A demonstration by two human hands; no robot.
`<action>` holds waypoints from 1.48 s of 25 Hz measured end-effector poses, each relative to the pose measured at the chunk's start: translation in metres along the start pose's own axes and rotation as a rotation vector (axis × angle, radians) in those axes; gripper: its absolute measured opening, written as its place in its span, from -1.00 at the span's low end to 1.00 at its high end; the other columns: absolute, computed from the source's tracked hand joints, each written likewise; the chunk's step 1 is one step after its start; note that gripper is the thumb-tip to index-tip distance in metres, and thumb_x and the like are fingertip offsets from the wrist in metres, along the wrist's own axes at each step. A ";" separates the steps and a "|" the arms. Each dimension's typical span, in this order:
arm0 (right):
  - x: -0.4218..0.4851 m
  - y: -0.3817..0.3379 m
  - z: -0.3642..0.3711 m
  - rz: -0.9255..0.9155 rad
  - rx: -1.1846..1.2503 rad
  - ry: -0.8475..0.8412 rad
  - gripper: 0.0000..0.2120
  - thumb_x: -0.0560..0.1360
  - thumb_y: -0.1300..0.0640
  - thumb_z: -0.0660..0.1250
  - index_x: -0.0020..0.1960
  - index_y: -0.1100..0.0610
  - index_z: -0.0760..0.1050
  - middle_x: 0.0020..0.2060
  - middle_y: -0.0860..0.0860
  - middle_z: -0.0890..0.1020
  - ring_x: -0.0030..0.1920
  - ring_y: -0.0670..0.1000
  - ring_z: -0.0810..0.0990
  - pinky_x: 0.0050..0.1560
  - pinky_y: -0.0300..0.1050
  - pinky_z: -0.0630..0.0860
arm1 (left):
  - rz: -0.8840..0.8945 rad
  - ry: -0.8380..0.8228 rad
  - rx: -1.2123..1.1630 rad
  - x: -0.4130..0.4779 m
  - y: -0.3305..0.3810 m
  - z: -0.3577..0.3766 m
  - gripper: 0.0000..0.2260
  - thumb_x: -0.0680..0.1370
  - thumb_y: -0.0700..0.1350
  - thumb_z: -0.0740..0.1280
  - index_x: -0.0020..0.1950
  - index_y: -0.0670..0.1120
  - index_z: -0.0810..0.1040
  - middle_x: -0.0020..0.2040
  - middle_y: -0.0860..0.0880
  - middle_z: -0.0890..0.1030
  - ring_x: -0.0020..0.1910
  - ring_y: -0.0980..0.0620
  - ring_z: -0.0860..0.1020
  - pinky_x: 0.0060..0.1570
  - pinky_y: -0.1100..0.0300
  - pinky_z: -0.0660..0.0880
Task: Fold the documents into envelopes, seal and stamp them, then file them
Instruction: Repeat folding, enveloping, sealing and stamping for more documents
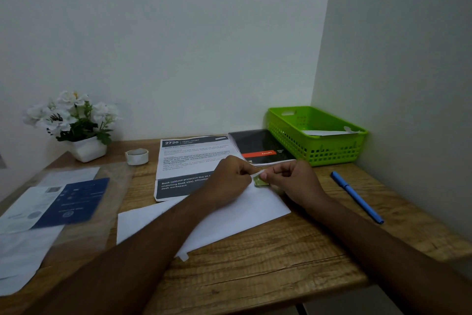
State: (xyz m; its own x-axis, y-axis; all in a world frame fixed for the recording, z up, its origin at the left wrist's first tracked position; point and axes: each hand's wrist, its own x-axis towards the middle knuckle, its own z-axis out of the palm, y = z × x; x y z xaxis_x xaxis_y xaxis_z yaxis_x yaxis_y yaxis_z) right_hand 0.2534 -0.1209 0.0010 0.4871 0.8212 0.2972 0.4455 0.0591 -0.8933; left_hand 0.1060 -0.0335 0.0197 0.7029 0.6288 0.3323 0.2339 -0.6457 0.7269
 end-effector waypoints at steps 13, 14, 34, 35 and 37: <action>-0.001 -0.001 -0.001 0.017 0.001 0.052 -0.81 0.28 0.04 0.58 -0.30 0.11 0.62 -0.45 -0.05 0.66 -0.39 -0.11 0.61 -0.30 -0.13 0.51 | 0.075 -0.008 -0.062 0.002 -0.007 0.005 -0.89 0.49 -0.15 0.41 -0.03 -0.11 0.70 -0.16 -0.22 0.69 -0.24 0.09 0.49 -0.19 0.01 0.48; 0.000 0.000 -0.001 0.019 0.022 0.060 -0.78 0.26 0.04 0.60 -0.29 0.11 0.59 -0.50 -0.10 0.63 -0.42 -0.15 0.56 -0.33 -0.16 0.47 | 0.080 0.003 -0.055 0.003 -0.007 0.004 -0.90 0.50 -0.18 0.40 -0.04 -0.12 0.70 -0.15 -0.23 0.69 -0.22 0.07 0.50 -0.15 -0.03 0.50; -0.005 -0.005 -0.004 -0.028 0.107 -0.134 -0.74 0.22 0.27 0.62 -0.17 0.18 0.60 -0.48 -0.03 0.62 -0.44 -0.15 0.56 -0.39 -0.32 0.49 | 0.093 0.097 0.017 0.003 -0.003 0.002 -0.88 0.46 -0.16 0.43 -0.21 -0.20 0.70 -0.32 -0.25 0.64 -0.37 0.08 0.45 -0.35 0.09 0.39; -0.005 -0.005 -0.003 -0.030 0.103 -0.138 -0.71 0.20 0.28 0.63 -0.16 0.19 0.60 -0.44 0.02 0.62 -0.41 -0.12 0.57 -0.36 -0.28 0.51 | 0.100 0.105 0.026 0.003 -0.002 0.003 -0.90 0.46 -0.18 0.44 -0.20 -0.19 0.70 -0.31 -0.23 0.65 -0.37 0.08 0.47 -0.33 0.09 0.41; -0.006 -0.006 -0.004 -0.028 0.098 -0.141 -0.67 0.18 0.30 0.63 -0.12 0.21 0.59 -0.35 0.13 0.64 -0.34 -0.03 0.59 -0.29 -0.17 0.55 | 0.104 0.106 0.047 0.003 -0.002 0.003 -0.92 0.45 -0.19 0.44 -0.19 -0.18 0.70 -0.30 -0.20 0.67 -0.35 0.07 0.50 -0.30 0.09 0.44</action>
State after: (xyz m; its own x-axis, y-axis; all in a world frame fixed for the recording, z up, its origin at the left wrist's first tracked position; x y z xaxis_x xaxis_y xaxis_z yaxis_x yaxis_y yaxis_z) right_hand 0.2503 -0.1282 0.0062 0.3623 0.8897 0.2779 0.3788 0.1319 -0.9160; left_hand 0.1100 -0.0319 0.0176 0.6509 0.5983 0.4674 0.1968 -0.7275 0.6573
